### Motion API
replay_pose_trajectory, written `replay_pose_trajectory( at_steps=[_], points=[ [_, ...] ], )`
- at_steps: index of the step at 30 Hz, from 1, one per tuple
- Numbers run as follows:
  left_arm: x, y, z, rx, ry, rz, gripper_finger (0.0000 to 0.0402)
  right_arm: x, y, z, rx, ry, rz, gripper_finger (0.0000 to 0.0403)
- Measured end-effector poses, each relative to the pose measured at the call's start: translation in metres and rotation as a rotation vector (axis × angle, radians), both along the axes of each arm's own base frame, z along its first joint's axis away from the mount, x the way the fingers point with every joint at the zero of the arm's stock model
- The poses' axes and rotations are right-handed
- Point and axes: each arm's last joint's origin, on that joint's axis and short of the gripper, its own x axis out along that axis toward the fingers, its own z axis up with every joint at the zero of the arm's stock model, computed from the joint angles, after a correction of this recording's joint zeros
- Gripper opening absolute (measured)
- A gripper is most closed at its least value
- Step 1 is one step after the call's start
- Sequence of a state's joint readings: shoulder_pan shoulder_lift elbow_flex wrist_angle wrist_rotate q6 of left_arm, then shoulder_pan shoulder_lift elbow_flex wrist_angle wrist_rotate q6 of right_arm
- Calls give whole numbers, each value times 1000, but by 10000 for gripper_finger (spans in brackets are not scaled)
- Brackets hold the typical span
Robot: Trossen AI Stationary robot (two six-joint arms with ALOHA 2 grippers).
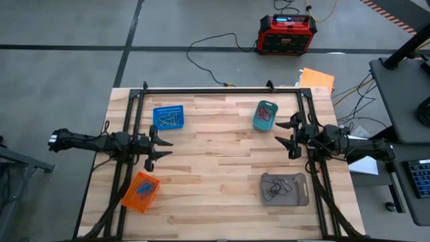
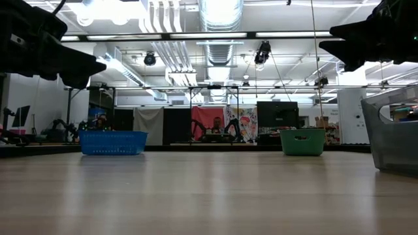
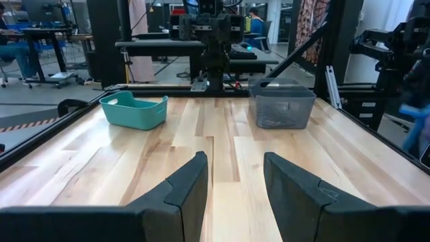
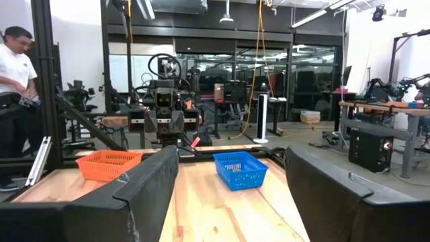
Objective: Sort rubber bands into baskets
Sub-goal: Return to Home Position
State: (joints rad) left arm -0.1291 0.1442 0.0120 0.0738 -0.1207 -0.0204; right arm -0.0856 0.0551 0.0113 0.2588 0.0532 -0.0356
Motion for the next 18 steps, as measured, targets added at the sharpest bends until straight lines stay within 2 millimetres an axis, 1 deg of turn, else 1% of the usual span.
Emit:
replay_pose_trajectory(
  at_steps=[5,18],
  points=[
    [1,0,-1,1,9,0,130,0,0,0,0,0,0,261],
    [2,0,-2,4,29,0,130,0,0,0,0,0,0,271]
  ],
)
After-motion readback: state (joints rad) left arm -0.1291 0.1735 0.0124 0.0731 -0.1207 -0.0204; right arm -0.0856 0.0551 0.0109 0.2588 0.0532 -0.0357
